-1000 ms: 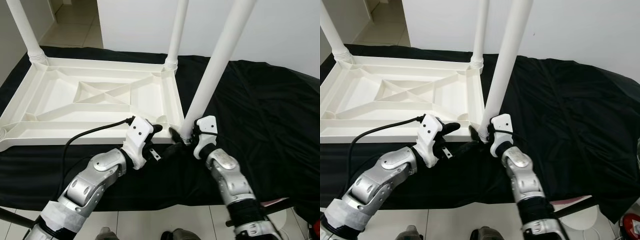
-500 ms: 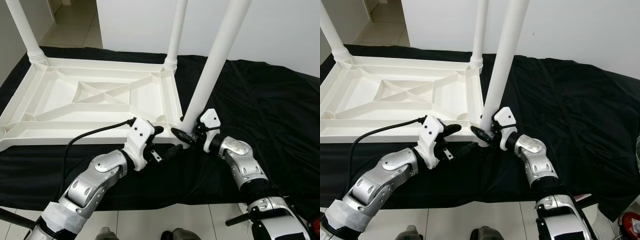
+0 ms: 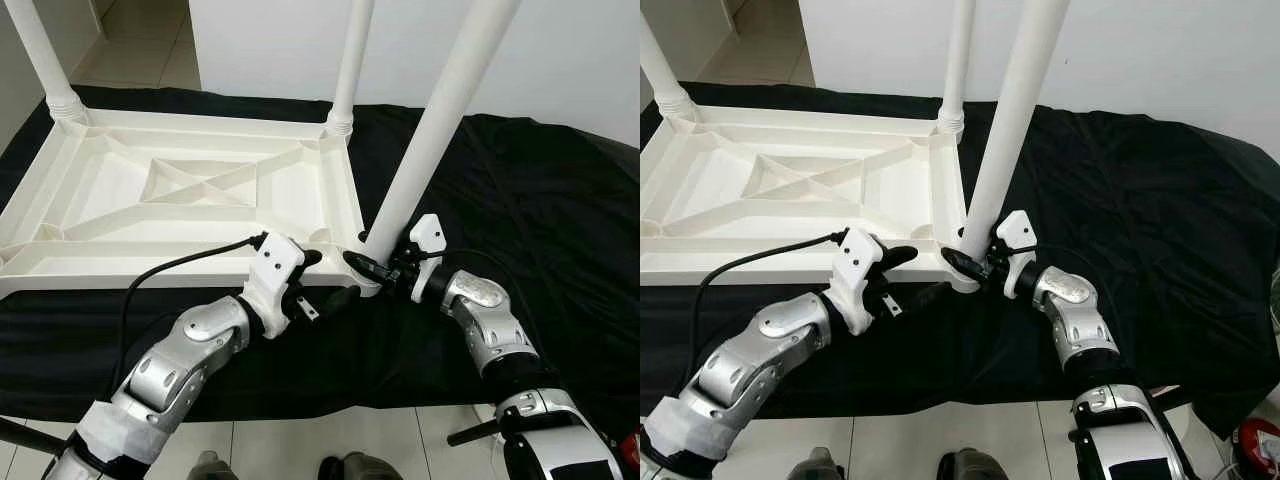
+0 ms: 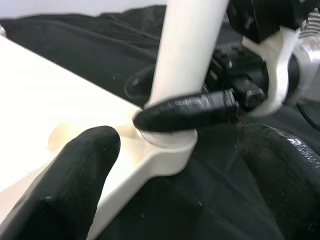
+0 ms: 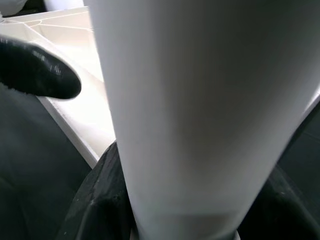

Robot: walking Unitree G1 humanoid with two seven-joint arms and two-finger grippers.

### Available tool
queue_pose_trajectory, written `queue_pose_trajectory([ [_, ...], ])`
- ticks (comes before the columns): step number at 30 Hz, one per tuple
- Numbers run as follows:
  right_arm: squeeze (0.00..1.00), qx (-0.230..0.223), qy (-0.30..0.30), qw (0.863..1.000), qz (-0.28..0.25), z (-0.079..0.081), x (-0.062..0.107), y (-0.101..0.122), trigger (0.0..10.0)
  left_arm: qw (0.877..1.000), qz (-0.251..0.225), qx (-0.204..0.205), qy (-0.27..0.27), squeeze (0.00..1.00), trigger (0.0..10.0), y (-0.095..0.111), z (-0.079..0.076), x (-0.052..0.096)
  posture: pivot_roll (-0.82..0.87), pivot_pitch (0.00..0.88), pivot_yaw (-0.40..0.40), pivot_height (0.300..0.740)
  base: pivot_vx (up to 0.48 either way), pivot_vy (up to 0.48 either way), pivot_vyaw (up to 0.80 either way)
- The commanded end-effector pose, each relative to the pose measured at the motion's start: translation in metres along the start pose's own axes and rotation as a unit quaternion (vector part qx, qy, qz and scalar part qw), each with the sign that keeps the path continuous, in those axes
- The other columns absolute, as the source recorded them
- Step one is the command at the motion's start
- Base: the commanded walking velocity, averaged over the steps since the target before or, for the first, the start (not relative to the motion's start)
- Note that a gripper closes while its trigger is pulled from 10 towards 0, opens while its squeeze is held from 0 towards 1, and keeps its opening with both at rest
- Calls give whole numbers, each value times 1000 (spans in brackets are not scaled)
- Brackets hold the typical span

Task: Building children table

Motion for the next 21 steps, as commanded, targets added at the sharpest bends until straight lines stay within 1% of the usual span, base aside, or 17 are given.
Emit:
queue_pose_trajectory([
  [1,0,-24,-19,999,36,-1,4,-20,10000,999,4,-1,-35,0,10000,-3,-5,0,84,88,-83,740,0,0,0],
  [2,0,-41,-55,997,32,3,1,-22,10000,999,0,1,-33,0,10000,-2,-5,0,81,78,-79,740,0,0,0],
  [4,0,-41,-55,997,32,3,1,-22,10000,999,0,1,-33,0,10000,-2,-5,0,81,78,-79,740,0,0,0],
  [5,0,-49,-80,995,24,5,-2,-22,10000,1000,3,2,-31,0,10000,-3,-6,-1,79,102,-87,740,0,0,0],
  [6,0,-49,-80,995,24,5,-2,-22,10000,1000,3,2,-31,0,10000,-3,-6,-1,79,102,-87,740,0,0,0],
  [7,0,-65,-118,991,16,7,-5,-22,10000,999,1,4,-34,0,10000,-2,-8,-1,74,103,-86,740,0,0,0],
  [8,0,-84,-168,982,10,6,-6,-23,10000,999,2,7,-34,0,10000,-3,-8,-1,78,99,-93,740,0,0,0],
  [9,0,-84,-168,982,10,6,-6,-23,10000,999,2,7,-34,0,10000,-3,-8,-1,78,99,-93,740,0,0,0],
  [11,0,-92,-240,966,14,5,-8,-27,10000,999,3,8,-33,0,10000,-3,-7,-1,69,107,-89,740,0,0,0],
  [12,0,-92,-240,966,14,5,-8,-27,10000,999,3,8,-33,0,10000,-3,-7,-1,69,107,-89,740,0,0,0],
  [13,0,-84,-274,958,7,5,-7,-25,10000,999,2,5,-32,0,10000,-3,-7,-1,68,103,-90,740,0,0,0],
  [14,0,-77,-294,953,0,5,-7,-23,10000,999,0,4,-32,0,10000,-2,-6,-2,73,87,-90,740,0,0,0],
  [15,0,-92,-330,939,-3,3,-6,-24,10000,999,-1,4,-32,0,10000,-1,-6,-3,70,95,-90,740,0,0,0],
  [16,0,-92,-330,939,-3,3,-6,-24,10000,999,-1,4,-32,0,10000,-1,-6,-3,70,95,-90,740,0,0,0],
  [17,0,-104,-355,929,-3,3,-4,-25,10000,999,-1,5,-31,0,10000,-1,-6,-3,70,95,-90,740,0,0,0],
  [18,0,-99,-369,924,-6,4,-4,-23,10000,999,-2,5,-33,0,10000,-1,-6,-4,69,94,-90,740,0,0,0],
  [21,0,-79,-365,928,-4,11,-10,-17,10000,999,-2,7,-33,0,10000,-1,-6,-4,66,97,-89,740,0,0,0],
])
Point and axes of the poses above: a point about 5 cm out from each wrist's last joint towards the gripper, its own x axis pointing back from the gripper into the wrist, its own y axis along the axis of the wrist's last joint, z = x × y, the point moved 4 cm from there along -x, pointing out of the wrist towards the gripper, and after that the axes turned 9 degrees about -x, right-handed, at the moved point
